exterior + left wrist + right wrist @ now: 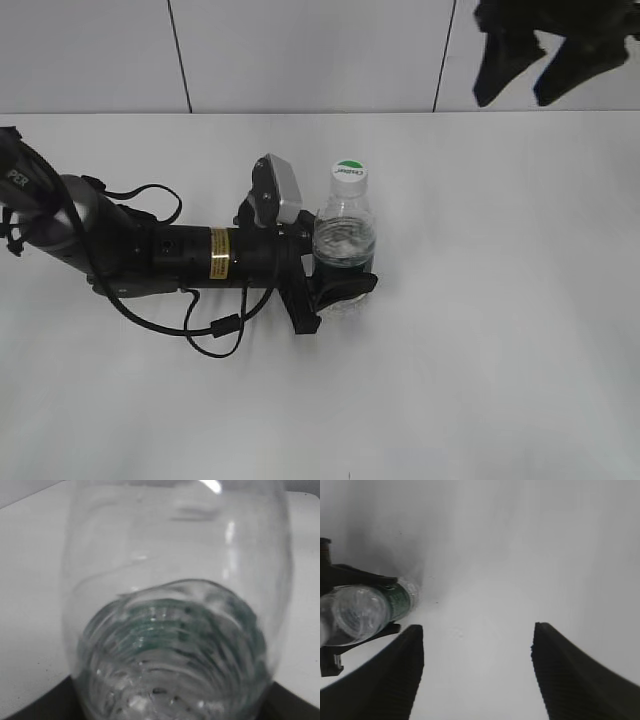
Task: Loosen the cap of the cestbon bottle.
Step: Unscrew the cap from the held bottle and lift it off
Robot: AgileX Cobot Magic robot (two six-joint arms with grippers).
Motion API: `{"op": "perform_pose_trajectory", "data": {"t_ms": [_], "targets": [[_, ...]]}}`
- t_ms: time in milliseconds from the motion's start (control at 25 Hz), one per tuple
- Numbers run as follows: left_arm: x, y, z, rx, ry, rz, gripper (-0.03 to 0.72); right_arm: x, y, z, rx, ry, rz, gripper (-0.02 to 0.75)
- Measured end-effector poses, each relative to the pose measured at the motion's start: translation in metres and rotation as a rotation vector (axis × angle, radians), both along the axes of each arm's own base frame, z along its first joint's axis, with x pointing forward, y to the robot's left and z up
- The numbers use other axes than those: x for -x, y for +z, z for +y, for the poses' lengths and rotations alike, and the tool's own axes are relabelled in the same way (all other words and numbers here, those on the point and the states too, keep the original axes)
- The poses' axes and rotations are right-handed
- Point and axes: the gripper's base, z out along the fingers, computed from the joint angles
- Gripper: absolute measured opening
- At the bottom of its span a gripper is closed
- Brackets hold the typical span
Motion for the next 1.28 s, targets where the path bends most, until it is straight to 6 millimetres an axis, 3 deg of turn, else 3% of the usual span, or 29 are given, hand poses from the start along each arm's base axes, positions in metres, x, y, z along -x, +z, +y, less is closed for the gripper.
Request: {"op": "perform_pose_trajectory", "data": {"t_ms": [320, 600, 1000, 1280], "targets": [[0.000, 0.000, 0.000, 0.000, -0.004, -0.001, 0.404, 0.017, -0.008, 0.071, 0.001, 0.185, 0.010, 0.516], [0.000, 0.000, 0.000, -0.001, -0.004, -0.001, 0.404, 0.025, -0.018, 0.107, -0.016, 0.242, 0.041, 0.516], [0.000, 0.000, 0.000, -0.002, -0.006, -0.001, 0.404, 0.035, -0.019, 0.129, -0.022, 0.290, 0.044, 0.508], [0.000, 0.000, 0.000, -0.002, -0.007, -0.001, 0.404, 0.031, -0.036, 0.137, -0.004, 0.300, 0.082, 0.462]]}}
